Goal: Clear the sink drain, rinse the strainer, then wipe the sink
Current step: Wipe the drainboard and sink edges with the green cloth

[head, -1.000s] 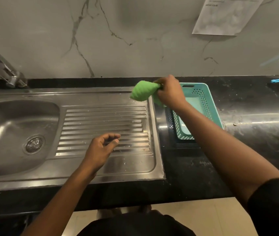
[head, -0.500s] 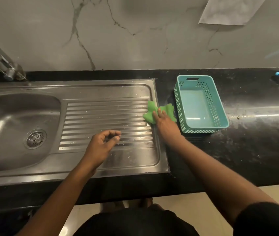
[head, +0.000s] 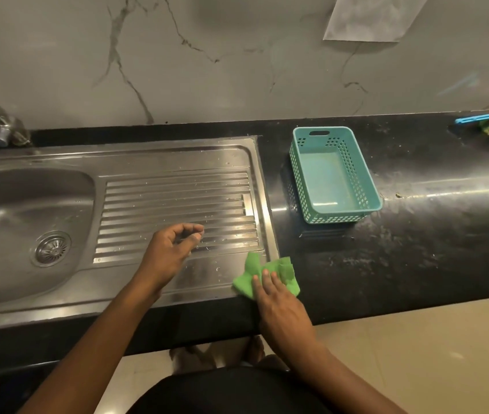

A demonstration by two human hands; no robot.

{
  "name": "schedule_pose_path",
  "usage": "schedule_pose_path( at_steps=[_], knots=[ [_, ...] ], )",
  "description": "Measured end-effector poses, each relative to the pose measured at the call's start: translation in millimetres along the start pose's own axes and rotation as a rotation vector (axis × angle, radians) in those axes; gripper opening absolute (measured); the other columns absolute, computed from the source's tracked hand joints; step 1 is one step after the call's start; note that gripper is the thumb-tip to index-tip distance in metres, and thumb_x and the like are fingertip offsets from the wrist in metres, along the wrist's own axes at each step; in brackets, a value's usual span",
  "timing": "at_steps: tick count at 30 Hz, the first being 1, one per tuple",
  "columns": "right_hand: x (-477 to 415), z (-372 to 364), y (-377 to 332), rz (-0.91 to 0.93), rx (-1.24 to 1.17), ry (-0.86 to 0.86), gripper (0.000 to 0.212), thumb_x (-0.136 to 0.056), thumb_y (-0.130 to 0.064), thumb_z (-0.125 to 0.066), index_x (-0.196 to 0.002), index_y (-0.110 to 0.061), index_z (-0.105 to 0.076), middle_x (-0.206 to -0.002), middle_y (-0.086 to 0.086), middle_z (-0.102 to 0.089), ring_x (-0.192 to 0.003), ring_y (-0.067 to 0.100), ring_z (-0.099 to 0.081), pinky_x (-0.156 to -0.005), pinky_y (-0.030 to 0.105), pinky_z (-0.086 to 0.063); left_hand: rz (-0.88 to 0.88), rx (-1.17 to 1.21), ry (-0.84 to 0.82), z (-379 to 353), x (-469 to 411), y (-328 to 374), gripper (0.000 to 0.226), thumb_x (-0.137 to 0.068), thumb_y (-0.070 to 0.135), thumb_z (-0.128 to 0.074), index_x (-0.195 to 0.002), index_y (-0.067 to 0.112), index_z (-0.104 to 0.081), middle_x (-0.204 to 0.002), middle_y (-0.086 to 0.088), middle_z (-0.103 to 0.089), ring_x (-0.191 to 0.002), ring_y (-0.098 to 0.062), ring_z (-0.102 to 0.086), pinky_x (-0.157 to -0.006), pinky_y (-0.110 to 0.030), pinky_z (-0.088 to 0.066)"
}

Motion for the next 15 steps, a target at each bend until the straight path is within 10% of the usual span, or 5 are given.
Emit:
schedule_pose_path(
  at_steps=[4,8,12,15],
  knots=[
    [-9,44,6,-0.083,-0.312,-0.037,0.057,-0.099,-0.012,-0.054,-0.153,-0.03,-0.053,-0.146,0.012,-0.063,-0.129,0.029,-0.064,-0.111,0.041,-0.051,0.005,0.002,0.031,6,10,-6,0.02,-0.103,0.019,-0.066,-0.116,0.029,-0.077,-0.118,0.006,-0.078,-0.111,-0.012,-0.074,-0.095,-0.036,-0.06],
    [-22,96,35,-0.177,-0.635,0.153,0.056,-0.1,-0.01,-0.054,-0.153,-0.027,-0.053,-0.115,0.013,-0.077,-0.088,0.026,-0.077,-0.081,0.047,-0.064,-0.005,0.01,0.053,19,18,-9,0.02,-0.104,0.018,-0.064,-0.118,0.028,-0.076,-0.121,0.005,-0.077,-0.115,-0.014,-0.072,-0.094,-0.034,-0.058],
    [-29,106,53,-0.227,-0.313,0.399,0.06,-0.101,-0.024,-0.055,-0.159,-0.028,-0.041,-0.107,0.015,-0.075,-0.092,0.038,-0.072,-0.077,0.052,-0.06,-0.01,0.019,0.054,40,21,-12,0.021,-0.104,0.016,-0.064,-0.118,0.027,-0.076,-0.122,0.004,-0.077,-0.118,-0.016,-0.071,-0.095,-0.036,-0.058],
    [-38,72,40,-0.177,-0.225,0.325,0.053,-0.104,-0.023,-0.051,-0.156,-0.026,-0.043,-0.139,0.013,-0.065,-0.125,0.035,-0.063,-0.095,0.051,-0.056,-0.008,0.023,0.03,58,21,-15,0.021,-0.104,0.017,-0.065,-0.117,0.028,-0.077,-0.121,0.005,-0.078,-0.117,-0.016,-0.072,-0.093,-0.033,-0.058]
  ],
)
Point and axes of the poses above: each hand's wrist, its own x-axis away from the middle knuckle, its own z-axis out of the back of the hand, y = z × x, the point moved 5 cm from there along -x, towards the middle knuckle
